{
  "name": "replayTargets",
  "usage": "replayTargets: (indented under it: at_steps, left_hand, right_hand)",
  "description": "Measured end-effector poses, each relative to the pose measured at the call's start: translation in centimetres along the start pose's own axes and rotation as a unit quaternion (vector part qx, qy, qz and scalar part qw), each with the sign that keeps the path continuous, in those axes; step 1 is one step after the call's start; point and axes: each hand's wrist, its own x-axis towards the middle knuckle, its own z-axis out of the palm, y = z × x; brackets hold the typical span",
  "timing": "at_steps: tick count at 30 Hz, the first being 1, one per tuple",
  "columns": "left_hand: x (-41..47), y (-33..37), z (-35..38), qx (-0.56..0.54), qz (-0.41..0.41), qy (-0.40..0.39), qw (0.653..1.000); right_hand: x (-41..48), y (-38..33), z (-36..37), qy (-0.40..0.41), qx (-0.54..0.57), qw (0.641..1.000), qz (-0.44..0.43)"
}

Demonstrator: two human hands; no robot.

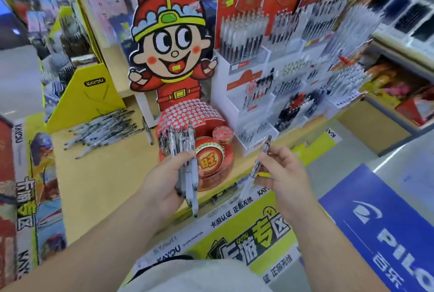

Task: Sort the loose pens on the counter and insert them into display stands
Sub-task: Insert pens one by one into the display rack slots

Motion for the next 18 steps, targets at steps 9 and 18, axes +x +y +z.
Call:
replayTargets:
  at_steps: [9, 18]
  left_hand:
    - [3.9, 2.0, 1.0, -0.014, -0.002, -0.025, 1.0]
    - [7.8, 5.8, 2.3, -0.011, 0.001, -0.05, 0.999]
  right_hand:
    - [4.9, -2.8, -0.6, 0.031, -0.052, 0.998, -0.027]
    - [10.3, -3.9, 0.6, 0.053, -0.08, 0.993, -0.068]
